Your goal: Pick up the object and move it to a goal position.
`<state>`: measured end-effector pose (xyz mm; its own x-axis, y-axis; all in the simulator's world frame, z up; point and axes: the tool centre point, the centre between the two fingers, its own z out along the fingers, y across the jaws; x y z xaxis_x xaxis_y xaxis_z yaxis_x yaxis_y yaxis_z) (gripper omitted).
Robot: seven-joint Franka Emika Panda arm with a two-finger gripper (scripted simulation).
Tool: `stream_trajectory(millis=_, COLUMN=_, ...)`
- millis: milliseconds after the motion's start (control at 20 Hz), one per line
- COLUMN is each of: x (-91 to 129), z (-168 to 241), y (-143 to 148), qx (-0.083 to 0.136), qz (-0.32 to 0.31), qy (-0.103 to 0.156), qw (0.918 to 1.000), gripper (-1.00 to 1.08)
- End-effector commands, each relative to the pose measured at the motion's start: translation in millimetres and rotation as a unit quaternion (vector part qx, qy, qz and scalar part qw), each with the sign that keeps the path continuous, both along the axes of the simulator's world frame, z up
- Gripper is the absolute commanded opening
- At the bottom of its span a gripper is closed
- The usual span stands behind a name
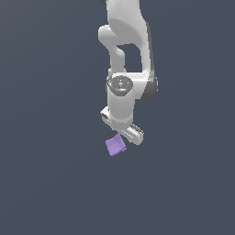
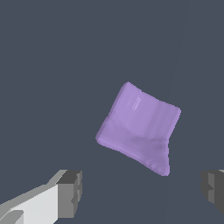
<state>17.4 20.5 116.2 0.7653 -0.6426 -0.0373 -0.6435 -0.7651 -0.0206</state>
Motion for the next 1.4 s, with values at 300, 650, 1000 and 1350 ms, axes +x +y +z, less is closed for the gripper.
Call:
stream_trajectory(millis=300, x=4.5, z=-23.5, y=-12.6, qx=-0.01, qz=-0.126, qy=0.0, qw=0.9919, gripper=1.0)
stream_trajectory(millis=650, x=6.7, z=-36.4, y=-20.5, qx=-0.017, qz=-0.198, qy=-0.001, qw=0.9801, gripper=1.0)
stream_trajectory(millis=1000, x=7.7, z=-42.3, y=-24.5, qx=-0.021, qz=-0.231, qy=-0.003, qw=0.9726, gripper=1.0)
stream_trajectory(millis=1350, x=7.6, z=-46.1, y=-24.4, qx=-0.021, qz=-0.232, qy=-0.003, qw=0.9724, gripper=1.0)
